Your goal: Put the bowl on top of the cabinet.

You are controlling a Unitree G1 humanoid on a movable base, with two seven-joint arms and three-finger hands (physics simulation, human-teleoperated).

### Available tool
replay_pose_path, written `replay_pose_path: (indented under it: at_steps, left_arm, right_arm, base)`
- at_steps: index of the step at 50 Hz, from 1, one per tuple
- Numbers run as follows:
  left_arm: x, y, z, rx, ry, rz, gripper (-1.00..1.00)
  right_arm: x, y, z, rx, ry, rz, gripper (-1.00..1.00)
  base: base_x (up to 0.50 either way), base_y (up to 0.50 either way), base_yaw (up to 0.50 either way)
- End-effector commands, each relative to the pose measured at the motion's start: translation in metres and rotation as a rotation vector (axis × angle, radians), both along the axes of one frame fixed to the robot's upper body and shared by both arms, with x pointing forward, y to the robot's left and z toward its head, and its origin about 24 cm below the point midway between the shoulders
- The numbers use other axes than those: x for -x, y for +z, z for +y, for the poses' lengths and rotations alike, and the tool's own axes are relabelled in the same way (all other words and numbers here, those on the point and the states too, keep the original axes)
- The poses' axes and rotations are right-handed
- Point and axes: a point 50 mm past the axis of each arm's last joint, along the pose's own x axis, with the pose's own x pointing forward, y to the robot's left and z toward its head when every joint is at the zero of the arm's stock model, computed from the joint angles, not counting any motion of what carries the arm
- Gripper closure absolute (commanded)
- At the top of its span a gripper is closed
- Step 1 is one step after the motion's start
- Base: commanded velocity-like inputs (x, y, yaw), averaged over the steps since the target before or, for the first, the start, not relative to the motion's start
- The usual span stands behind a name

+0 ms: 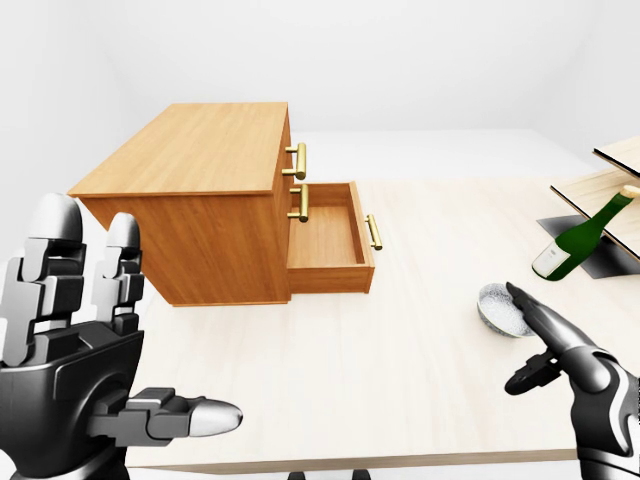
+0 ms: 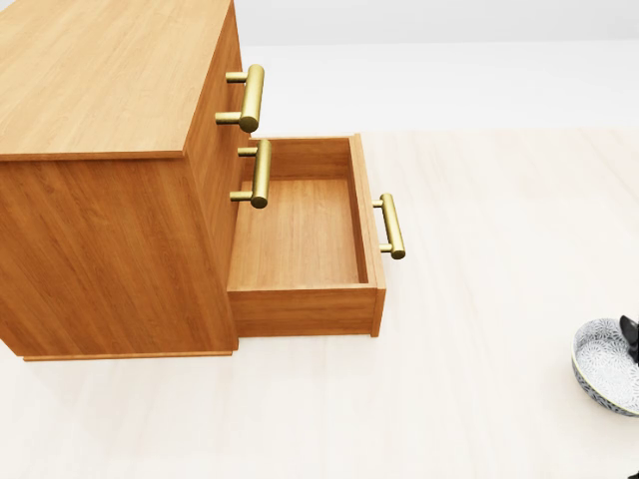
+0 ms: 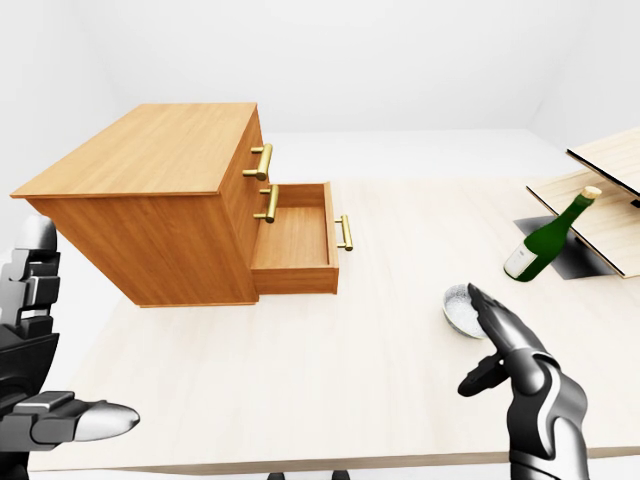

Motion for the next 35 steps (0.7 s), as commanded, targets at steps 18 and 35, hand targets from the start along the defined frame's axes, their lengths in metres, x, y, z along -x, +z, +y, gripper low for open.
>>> replay_pose_path:
  at_steps: [18, 35]
  left_arm:
    - [0.000, -0.002, -0.002, -0.003, -0.006, 0.013, -1.00]
    - [-0.002, -0.003, -0.002, -0.002, -0.007, 0.022, -1.00]
  right_arm:
    - [0.003, -0.020, -0.005, -0.015, -0.034, 0.036, -1.00]
    - [-0.003, -0.015, -0.001, 0.003, -0.006, 0.039, -1.00]
  base:
    - [0.00, 0.00, 0.00]
    - [0.00, 0.00, 0.00]
